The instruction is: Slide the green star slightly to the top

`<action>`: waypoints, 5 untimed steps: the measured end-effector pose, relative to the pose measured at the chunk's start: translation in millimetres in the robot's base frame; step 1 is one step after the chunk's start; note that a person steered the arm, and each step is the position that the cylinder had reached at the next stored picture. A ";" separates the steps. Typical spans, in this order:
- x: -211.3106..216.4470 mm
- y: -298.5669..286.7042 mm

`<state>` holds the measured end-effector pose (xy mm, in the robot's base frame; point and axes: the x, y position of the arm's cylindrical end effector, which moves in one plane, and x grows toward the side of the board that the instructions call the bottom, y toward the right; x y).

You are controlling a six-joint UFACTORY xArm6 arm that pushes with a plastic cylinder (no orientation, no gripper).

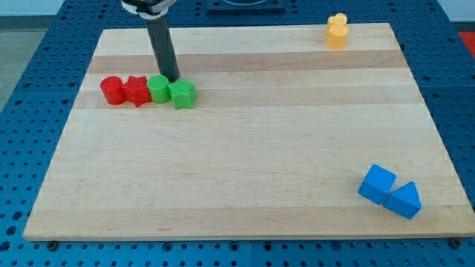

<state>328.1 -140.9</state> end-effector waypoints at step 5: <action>115.7 40.3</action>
<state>443.9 -100.6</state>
